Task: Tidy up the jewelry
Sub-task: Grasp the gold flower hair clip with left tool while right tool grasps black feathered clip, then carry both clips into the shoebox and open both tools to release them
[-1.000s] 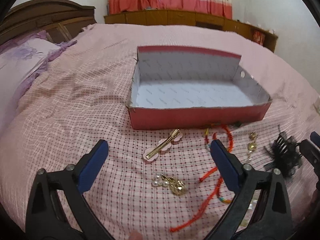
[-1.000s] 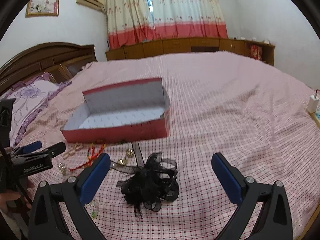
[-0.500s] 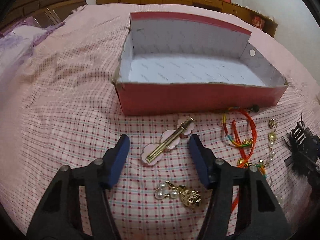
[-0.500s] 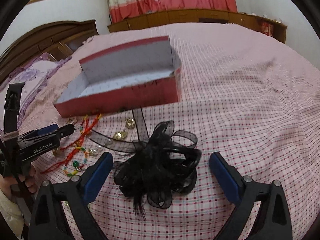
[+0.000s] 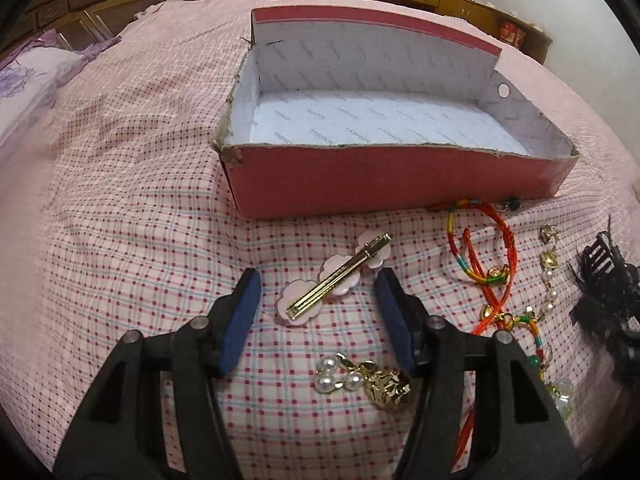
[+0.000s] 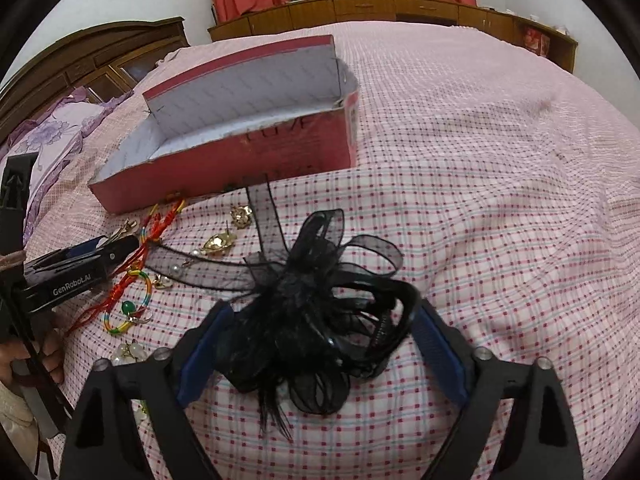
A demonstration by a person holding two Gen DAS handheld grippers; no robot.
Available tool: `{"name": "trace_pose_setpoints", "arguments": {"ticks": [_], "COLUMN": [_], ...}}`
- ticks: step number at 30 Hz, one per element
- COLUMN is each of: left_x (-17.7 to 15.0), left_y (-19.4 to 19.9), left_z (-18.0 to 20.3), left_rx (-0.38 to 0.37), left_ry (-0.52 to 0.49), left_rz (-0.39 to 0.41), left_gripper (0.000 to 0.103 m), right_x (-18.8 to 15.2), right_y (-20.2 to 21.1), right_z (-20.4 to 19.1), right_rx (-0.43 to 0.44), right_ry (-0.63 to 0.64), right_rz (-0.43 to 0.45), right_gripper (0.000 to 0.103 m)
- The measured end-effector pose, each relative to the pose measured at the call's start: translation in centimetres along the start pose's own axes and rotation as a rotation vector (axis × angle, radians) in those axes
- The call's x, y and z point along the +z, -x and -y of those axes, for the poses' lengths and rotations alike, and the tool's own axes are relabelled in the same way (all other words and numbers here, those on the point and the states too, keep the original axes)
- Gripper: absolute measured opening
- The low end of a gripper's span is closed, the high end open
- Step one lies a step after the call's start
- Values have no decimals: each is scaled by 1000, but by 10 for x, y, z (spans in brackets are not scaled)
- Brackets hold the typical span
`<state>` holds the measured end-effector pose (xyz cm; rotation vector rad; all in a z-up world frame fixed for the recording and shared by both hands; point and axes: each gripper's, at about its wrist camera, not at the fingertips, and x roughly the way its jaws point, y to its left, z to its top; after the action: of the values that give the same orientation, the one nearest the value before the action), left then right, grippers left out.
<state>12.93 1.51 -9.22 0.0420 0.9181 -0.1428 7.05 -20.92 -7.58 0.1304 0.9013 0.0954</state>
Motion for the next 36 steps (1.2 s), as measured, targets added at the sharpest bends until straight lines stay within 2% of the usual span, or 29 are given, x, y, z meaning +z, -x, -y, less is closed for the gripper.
{"name": "trace_pose_setpoints", "arguments": {"ticks": [2, 3, 4, 8, 9, 10, 16, 26, 36], "left_x": [-1, -2, -3, -7, -8, -10, -20, -24, -4], "left_y": [4, 6, 8, 18, 21, 24, 47, 91, 123], "left_z": [-2, -2, -3, -7, -8, -12, -17, -21, 2], "left_rx": [-1, -6, -11, -37, -45, -55, -92, -122, -139], "left_ry": [-10, -16, -16, -15, -9, -3, 19, 27, 8], "left_rz": [2, 4, 1, -3, -2, -1, 26, 97, 188], "left_gripper": [35, 30, 29, 28, 21, 10, 10, 9, 9], "right_x": [1, 1, 1, 2, 2, 1, 0, 9, 18], "right_y": [5, 7, 9, 14, 16, 18, 34, 59, 79], "right_z": [4, 7, 9, 15, 16, 16, 16, -6, -13], "right_rx": [-1, -2, -3, 7, 11, 13, 26, 53, 90], "right_ry": [-12, -21, -31, -56, -58, -58, -48, -1, 14], "right_rz": [7, 11, 16, 22, 25, 28, 63, 135, 184], "right_gripper": [74, 65, 59, 55, 54, 53, 53, 53, 53]}}
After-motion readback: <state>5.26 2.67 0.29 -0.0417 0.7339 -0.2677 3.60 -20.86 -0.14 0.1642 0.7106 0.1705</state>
